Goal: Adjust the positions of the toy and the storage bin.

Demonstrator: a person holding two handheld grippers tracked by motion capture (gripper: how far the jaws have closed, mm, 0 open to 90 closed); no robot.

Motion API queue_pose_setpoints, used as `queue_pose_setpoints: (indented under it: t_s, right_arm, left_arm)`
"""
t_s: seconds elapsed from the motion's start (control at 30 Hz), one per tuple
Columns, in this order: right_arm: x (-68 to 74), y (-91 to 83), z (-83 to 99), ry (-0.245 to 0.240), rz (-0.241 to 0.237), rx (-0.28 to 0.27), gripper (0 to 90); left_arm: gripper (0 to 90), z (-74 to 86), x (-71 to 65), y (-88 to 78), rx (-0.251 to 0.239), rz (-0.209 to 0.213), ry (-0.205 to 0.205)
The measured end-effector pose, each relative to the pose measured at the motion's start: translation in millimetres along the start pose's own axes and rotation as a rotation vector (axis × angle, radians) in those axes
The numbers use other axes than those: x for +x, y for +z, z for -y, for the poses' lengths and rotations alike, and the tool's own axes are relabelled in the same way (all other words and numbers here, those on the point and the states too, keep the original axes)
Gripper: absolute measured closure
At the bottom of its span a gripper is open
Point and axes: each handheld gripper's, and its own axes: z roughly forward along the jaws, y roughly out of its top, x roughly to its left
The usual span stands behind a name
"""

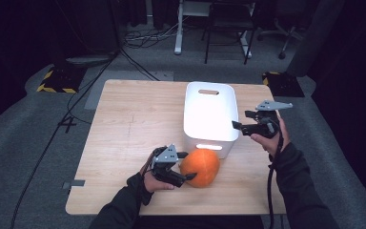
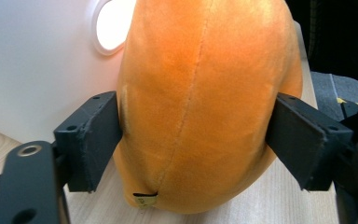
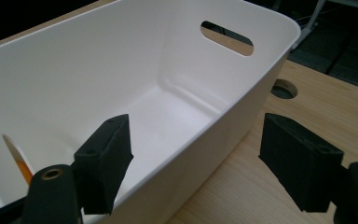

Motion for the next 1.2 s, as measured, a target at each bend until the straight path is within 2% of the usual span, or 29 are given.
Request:
queue_pose_setpoints:
  t_s: [0.03,0.07,0.13,0.2,0.23,0.27,0.33,0.37,0.43,0.5,0.57,0.6,0.63,0.67,0.7,0.73,0.83,0.9,1.03,1.13,1.2]
  right_arm:
    - [0.0,0.0,0.0,0.0,0.0,0.0,25.1]
    - [-2.5,-12.3,6.2,-0.014,0.015,-0.003,25.2]
    - [-3.8,-16.0,9.1,-0.028,0.022,0.007,25.2]
    - [-11.2,-30.4,24.0,-0.059,0.07,0.027,25.0]
    - [-13.8,-33.9,27.7,-0.053,0.07,0.025,25.0]
    - [-17.1,-38.7,32.5,-0.051,0.072,0.019,25.0]
    - [-19.9,-43.5,37.2,-0.044,0.075,0.012,25.0]
    - [-23.9,-50.7,47.4,-0.041,0.093,0.008,25.0]
    - [-28.3,-55.3,61.9,-0.023,0.087,0.01,25.0]
    - [-30.9,-55.4,75.0,-0.016,0.091,0.029,25.0]
    - [-33.2,-53.8,90.9,0.004,0.08,0.046,25.1]
    - [-34.5,-52.5,98.9,0.0,0.075,0.058,25.1]
    - [-34.5,-52.5,98.9,0.0,0.075,0.058,25.1]
    - [-35.4,-49.1,115.1,0.005,0.067,0.077,25.6]
    - [-35.4,-49.1,115.1,0.005,0.067,0.077,25.6]
    - [-35.4,-44.7,127.1,-0.003,0.064,0.113,25.7]
    - [-35.8,-42.7,137.0,-0.01,0.058,0.131,25.8]
    - [-37.6,-39.9,152.1,0.015,0.051,0.143,25.8]
    - [-39.5,-35.3,163.9,0.011,0.06,0.181,25.2]
    - [-42.0,-33.0,172.2,0.037,0.054,0.184,24.4]
    - [-42.6,-31.8,176.3,0.039,0.051,0.191,23.3]
  left_arm:
    - [18.3,0.0,0.0,0.0,0.0,0.0,0.0]
    - [17.8,-0.3,-1.0,-1.2,-0.003,-0.009,0.004]
    - [17.2,-0.3,-2.1,-1.9,-0.002,-0.019,0.01]
    - [13.3,-0.6,-3.2,-1.6,0.004,-0.032,0.019]
    - [11.7,-0.6,-3.2,-1.6,0.004,-0.032,0.019]
    - [10.5,-1.7,-3.9,-1.6,0.019,-0.041,0.042]
    - [10.3,-2.2,-5.4,-1.1,0.022,-0.036,0.036]
    - [10.2,-3.0,-6.5,-1.3,0.036,-0.033,0.055]
    - [9.5,-3.0,-7.7,-0.6,0.044,-0.031,0.056]
    - [9.5,-2.6,-8.8,0.4,0.053,-0.025,0.059]
    - [9.6,-3.6,-11.8,1.3,0.09,-0.024,0.088]
    - [12.9,-4.0,-12.1,1.8,0.091,-0.01,0.096]
    - [17.4,-4.0,-12.1,1.8,0.091,-0.01,0.096]
    - [18.3,-4.0,-12.8,2.9,0.084,-0.02,0.093]
    - [21.9,-4.0,-12.8,2.9,0.084,-0.02,0.093]
    - [23.9,-3.8,-10.5,2.9,0.08,-0.007,0.096]
    - [31.4,-3.0,-8.1,2.4,0.075,-0.007,0.087]
    - [37.5,-0.7,-3.7,0.0,0.064,-0.005,0.074]
    - [43.9,1.4,-0.7,-0.2,0.048,0.008,0.06]
    - [50.2,0.2,-1.1,-0.4,0.052,0.002,0.089]
    - [51.9,-0.4,-1.0,-0.3,0.056,0.005,0.09]
